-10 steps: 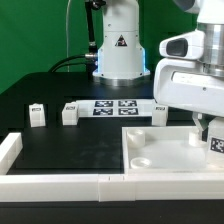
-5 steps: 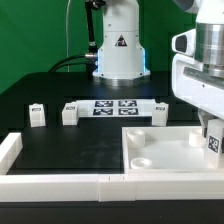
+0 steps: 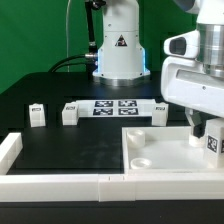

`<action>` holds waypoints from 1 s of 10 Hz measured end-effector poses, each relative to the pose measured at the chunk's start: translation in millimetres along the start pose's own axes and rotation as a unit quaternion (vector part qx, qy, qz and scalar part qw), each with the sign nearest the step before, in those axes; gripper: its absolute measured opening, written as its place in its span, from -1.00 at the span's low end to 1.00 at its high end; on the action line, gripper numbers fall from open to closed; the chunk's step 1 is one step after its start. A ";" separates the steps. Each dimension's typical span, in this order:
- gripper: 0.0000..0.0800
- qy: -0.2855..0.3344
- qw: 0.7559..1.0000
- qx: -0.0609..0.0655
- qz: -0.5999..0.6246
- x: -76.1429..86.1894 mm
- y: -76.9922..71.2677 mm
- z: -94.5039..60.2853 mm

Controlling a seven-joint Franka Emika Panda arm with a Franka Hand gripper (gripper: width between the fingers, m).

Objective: Assemble one leg

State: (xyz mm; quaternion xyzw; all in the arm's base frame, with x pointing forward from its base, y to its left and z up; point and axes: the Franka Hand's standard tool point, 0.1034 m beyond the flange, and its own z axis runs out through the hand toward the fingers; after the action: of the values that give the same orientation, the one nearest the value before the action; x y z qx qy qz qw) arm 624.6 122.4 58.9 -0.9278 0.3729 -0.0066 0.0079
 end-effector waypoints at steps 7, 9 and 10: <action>0.62 -0.006 0.911 -0.015 -0.413 0.0 2.2 0.6; 0.62 -0.002 0.893 -0.013 -0.450 2.7 3.0 0.3; 0.29 -0.002 0.893 -0.013 -0.450 2.8 3.0 0.3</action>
Offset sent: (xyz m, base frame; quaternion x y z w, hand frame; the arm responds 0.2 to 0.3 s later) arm -0.0057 0.0108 0.0013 -0.0013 -0.0291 -0.3405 0.9398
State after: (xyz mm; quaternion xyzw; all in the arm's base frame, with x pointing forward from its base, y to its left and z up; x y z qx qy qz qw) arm 624.5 118.3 58.6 -0.9964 -0.0840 -0.0029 -0.0077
